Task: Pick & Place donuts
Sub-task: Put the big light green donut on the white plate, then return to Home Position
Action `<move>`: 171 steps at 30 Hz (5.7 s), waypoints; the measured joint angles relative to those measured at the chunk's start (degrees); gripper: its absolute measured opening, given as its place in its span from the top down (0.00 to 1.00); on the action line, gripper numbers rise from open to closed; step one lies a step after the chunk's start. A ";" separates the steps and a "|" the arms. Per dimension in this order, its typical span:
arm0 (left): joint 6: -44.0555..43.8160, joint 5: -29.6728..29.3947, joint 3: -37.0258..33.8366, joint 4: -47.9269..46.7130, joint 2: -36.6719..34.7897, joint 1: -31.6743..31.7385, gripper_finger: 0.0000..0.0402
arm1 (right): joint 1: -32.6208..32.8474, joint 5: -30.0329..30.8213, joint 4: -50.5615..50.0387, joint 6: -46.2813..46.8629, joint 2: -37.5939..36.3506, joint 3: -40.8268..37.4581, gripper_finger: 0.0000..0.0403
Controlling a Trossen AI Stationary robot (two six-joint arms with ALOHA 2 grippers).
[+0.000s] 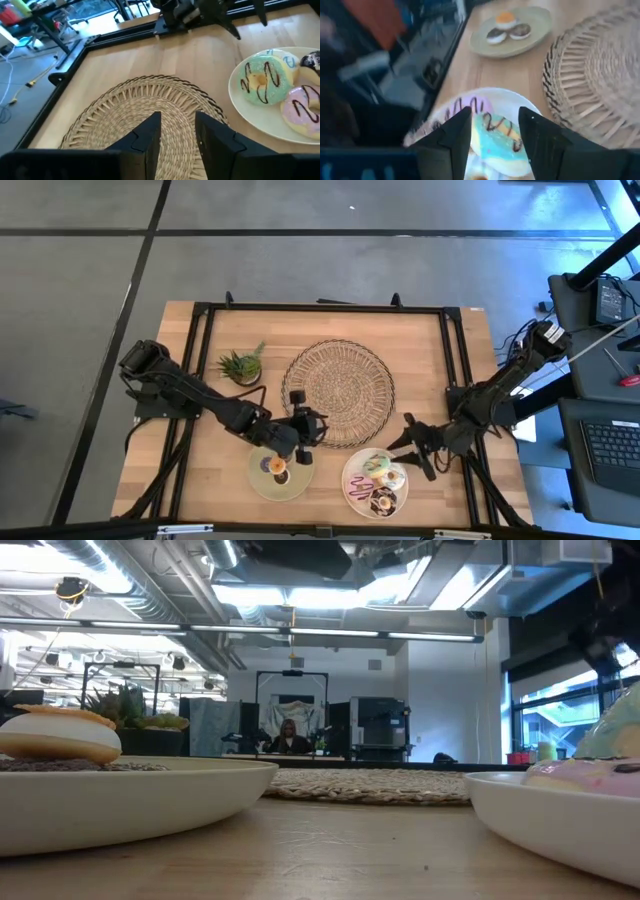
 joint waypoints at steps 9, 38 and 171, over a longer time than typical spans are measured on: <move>-2.81 4.07 0.00 0.00 0.00 1.11 0.72 | -0.55 -2.07 -35.61 -8.86 9.68 21.75 0.59; -4.32 6.17 0.00 -0.44 0.00 1.07 0.73 | -5.07 -14.06 -41.17 -7.14 25.90 32.55 0.63; -8.09 21.01 -65.35 34.55 -70.49 5.95 0.73 | -16.42 -13.58 -11.55 -17.86 -54.14 -17.70 0.55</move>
